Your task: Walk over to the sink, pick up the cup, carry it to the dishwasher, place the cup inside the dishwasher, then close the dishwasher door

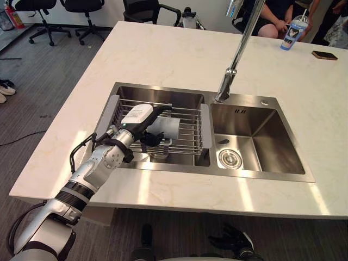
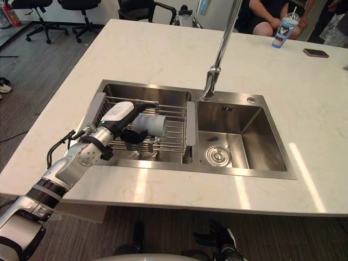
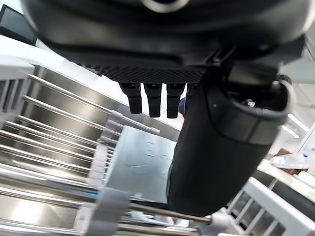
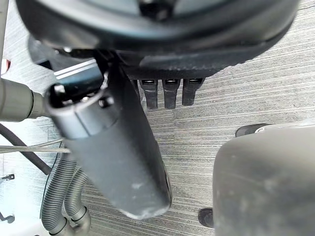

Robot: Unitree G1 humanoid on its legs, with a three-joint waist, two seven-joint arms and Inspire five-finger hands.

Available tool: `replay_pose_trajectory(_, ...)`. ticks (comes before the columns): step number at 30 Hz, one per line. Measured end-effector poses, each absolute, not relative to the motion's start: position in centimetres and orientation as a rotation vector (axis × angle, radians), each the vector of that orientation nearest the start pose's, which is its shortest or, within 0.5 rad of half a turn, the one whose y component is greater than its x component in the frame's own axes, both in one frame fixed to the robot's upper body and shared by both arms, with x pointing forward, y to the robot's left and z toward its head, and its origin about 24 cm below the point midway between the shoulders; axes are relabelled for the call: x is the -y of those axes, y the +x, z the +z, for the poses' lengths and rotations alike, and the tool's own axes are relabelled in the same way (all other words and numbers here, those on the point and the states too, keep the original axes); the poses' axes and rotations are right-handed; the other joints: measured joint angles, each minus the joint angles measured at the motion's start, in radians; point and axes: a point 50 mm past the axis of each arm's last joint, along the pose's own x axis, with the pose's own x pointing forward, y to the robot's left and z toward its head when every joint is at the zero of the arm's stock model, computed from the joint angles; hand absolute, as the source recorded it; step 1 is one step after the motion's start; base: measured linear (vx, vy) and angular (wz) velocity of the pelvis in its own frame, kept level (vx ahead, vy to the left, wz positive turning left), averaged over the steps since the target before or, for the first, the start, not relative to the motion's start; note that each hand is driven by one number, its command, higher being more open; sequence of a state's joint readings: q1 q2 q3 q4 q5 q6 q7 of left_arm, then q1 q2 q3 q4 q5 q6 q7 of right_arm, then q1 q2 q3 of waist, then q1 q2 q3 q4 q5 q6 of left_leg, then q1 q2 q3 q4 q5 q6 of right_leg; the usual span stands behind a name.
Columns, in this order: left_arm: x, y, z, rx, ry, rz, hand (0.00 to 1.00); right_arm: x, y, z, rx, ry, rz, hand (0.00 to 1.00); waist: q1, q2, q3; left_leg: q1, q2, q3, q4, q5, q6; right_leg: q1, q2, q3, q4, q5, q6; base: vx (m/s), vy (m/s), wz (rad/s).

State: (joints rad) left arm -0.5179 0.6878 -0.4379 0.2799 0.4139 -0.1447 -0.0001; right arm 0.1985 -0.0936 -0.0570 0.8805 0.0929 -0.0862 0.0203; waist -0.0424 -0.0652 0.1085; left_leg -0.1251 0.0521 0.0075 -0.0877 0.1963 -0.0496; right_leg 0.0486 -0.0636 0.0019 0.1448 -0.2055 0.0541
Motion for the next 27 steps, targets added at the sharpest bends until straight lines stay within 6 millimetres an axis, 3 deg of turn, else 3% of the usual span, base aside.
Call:
replay_pose_trajectory(8,-17.6,34.4,14.9,0.376,1.351,-0.306,0.90,19.8,10.2,-14.7,-0.942,0.030,-0.156,0.90,-0.004,-0.002,0.030,-0.037,0.002,0.008,0.001,0.009,0.004,-0.042,0.012,0.012,0.001,0.012,0.004,0.01,-0.005,-0.04)
replay_pose_trajectory(20,-17.0,36.1,16.6,0.373,1.508,-0.340,0.90,19.4,12.2,-14.1,-0.880,0.019,-0.124,0.90,-0.031,-0.001,0.066,-0.060,0.005,0.034,0.001,0.009,0.004,-0.096,0.011,0.037,0.041,0.004,0.001,0.01,-0.008,-0.06)
replay_pose_trajectory(21,-16.9,36.2,16.7,0.377,1.516,-0.339,0.30,19.4,12.2,-14.1,-0.880,0.019,-0.124,0.90,-0.032,-0.001,0.069,-0.060,0.005,0.036,0.001,0.009,0.004,-0.100,0.012,0.039,0.046,0.001,0.001,-0.05,-0.012,-0.06)
replay_pose_trajectory(27,-16.5,36.9,18.5,0.433,1.662,-0.314,0.30,19.4,12.6,-14.0,-0.873,0.018,-0.119,0.90,-0.041,0.001,0.087,-0.065,0.006,0.046,0.000,0.010,0.005,-0.118,0.011,0.050,0.060,-0.004,0.001,-0.03,-0.008,-0.05)
